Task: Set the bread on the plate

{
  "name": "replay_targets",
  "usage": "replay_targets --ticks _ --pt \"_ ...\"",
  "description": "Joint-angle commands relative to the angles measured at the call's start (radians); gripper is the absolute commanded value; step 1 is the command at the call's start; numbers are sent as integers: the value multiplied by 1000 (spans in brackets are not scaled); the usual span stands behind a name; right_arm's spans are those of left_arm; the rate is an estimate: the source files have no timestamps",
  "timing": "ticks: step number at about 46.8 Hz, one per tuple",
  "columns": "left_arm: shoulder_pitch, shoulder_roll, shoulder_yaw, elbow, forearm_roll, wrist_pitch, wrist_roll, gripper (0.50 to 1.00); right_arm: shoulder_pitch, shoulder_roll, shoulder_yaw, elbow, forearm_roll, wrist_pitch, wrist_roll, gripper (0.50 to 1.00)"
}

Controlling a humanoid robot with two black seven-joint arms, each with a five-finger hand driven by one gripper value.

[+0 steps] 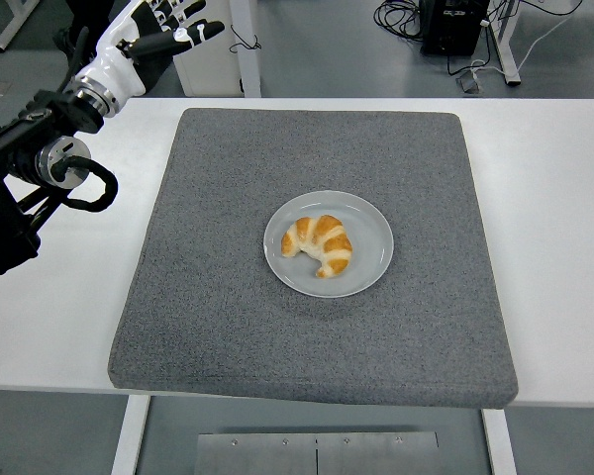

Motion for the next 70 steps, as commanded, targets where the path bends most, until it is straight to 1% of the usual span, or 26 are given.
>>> replay_targets --ticks 1,8,13,16,21,33,40,56,65,70 --pt "15 -23 -32 46 -1 -24 -2 984 0 0 0 0 0 0 0 1000" --pt "21 -75 -63 156 -10 -69 -8 984 0 0 0 0 0 0 0 1000" --pt "26 -105 -67 241 -16 -130 -12 984 0 0 -2 0 0 0 0 1000" --pt "31 -119 -69 270 -18 -152 -12 984 0 0 0 0 0 0 0 1000" --pt "31 -133 -69 285 -25 -156 -21 984 0 0 0 0 0 0 0 1000" --pt "64 -136 -69 285 -51 -159 -31 984 0 0 0 0 0 0 0 1000" --pt "66 -136 -69 285 -51 -159 -41 984 0 0 0 0 0 0 0 1000" --pt "64 -130 -69 285 -51 -159 -41 986 0 0 -2 0 0 0 0 1000" --pt "69 -138 -69 284 -51 -153 -44 986 0 0 0 0 0 0 0 1000" --pt "67 -125 -72 284 -53 -153 -43 986 0 0 0 0 0 0 0 1000"
